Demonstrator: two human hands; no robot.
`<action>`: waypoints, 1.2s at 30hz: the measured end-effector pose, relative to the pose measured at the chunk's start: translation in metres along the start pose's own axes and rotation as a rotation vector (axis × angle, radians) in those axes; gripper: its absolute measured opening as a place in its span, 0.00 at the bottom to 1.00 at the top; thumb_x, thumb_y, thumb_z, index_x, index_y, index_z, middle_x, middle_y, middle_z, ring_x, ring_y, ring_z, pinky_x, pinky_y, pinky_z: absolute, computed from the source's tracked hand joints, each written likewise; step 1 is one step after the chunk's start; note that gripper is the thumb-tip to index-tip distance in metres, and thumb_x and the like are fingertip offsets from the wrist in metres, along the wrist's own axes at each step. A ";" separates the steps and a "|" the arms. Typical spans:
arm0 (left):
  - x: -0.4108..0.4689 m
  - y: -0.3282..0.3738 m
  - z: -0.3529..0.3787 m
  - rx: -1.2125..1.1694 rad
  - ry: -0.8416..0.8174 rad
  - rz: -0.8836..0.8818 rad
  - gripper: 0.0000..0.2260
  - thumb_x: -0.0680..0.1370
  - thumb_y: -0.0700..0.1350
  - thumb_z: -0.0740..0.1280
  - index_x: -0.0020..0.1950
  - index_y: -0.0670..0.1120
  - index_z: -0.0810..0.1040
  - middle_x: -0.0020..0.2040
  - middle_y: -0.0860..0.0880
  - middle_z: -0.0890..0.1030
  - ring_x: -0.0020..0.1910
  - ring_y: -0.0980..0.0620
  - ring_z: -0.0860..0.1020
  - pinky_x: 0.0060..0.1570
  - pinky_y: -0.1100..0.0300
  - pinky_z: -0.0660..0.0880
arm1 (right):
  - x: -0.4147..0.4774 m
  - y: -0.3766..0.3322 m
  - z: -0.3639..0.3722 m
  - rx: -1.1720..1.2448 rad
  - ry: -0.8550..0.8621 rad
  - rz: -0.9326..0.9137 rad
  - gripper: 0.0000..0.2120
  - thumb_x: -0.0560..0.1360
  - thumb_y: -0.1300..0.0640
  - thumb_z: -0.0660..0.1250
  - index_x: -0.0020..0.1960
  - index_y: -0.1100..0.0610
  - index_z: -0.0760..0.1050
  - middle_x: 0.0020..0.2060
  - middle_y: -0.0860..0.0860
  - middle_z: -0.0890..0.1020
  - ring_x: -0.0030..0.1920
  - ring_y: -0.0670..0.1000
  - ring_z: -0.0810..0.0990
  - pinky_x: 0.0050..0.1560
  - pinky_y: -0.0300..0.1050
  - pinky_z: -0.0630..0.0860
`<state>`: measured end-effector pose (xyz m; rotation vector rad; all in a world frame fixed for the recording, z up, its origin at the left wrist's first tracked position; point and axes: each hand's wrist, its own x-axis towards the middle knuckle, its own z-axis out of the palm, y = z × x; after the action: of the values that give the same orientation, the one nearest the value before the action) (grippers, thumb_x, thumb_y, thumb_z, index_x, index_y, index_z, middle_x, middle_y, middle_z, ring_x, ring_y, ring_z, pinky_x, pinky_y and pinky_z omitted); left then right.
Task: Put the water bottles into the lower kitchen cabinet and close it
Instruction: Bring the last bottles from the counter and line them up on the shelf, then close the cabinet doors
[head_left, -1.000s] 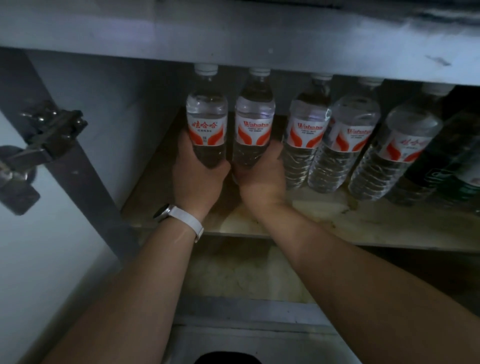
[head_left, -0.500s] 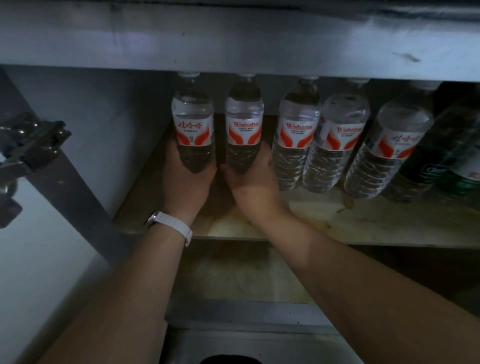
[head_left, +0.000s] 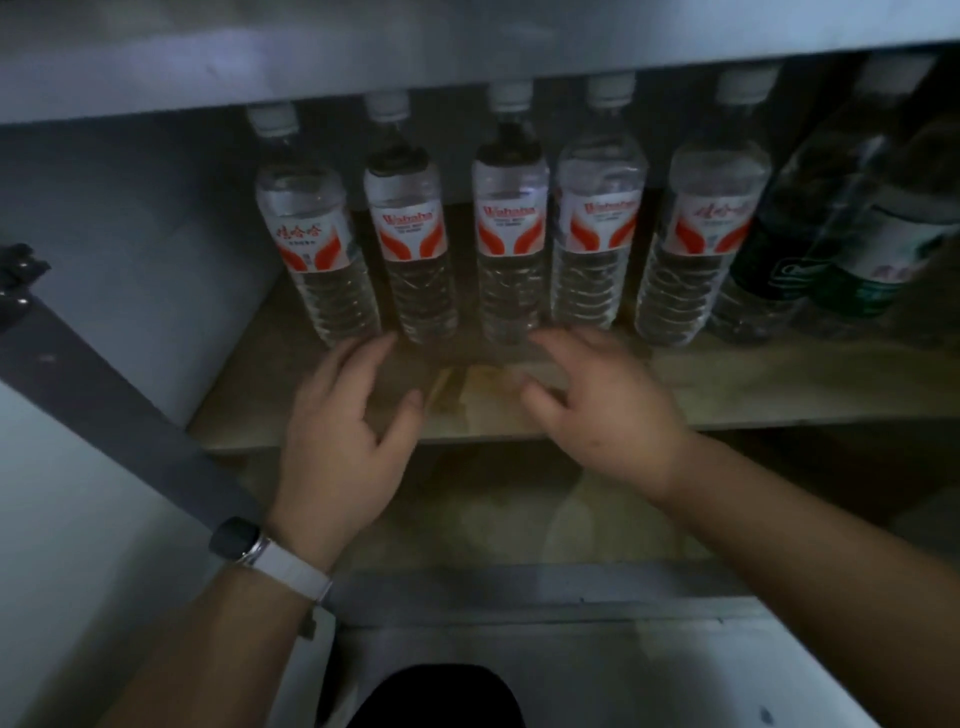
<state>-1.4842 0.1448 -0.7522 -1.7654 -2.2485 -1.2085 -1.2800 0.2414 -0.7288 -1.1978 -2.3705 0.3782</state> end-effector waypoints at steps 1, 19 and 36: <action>-0.002 0.006 0.002 0.045 -0.035 0.069 0.22 0.78 0.54 0.65 0.72 0.49 0.74 0.70 0.49 0.74 0.68 0.49 0.71 0.64 0.52 0.67 | -0.005 0.013 -0.005 -0.072 -0.020 -0.022 0.25 0.76 0.39 0.57 0.70 0.47 0.71 0.62 0.47 0.76 0.61 0.51 0.74 0.56 0.48 0.74; -0.030 0.167 -0.019 0.331 -0.495 0.363 0.21 0.75 0.52 0.65 0.67 0.47 0.78 0.66 0.44 0.78 0.66 0.42 0.73 0.63 0.47 0.69 | -0.094 0.059 -0.155 -0.210 -0.277 0.117 0.26 0.73 0.41 0.58 0.62 0.56 0.78 0.57 0.55 0.81 0.57 0.61 0.78 0.55 0.55 0.75; -0.024 0.336 -0.182 0.490 -0.734 0.243 0.24 0.76 0.53 0.59 0.69 0.46 0.77 0.69 0.41 0.77 0.67 0.39 0.75 0.62 0.43 0.73 | -0.158 0.016 -0.374 -0.320 -0.507 0.176 0.29 0.76 0.37 0.52 0.70 0.53 0.70 0.67 0.53 0.74 0.66 0.58 0.70 0.66 0.54 0.66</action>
<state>-1.2697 0.0357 -0.4540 -2.3799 -2.2278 0.0847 -0.9965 0.1369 -0.4575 -1.6210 -2.8443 0.4086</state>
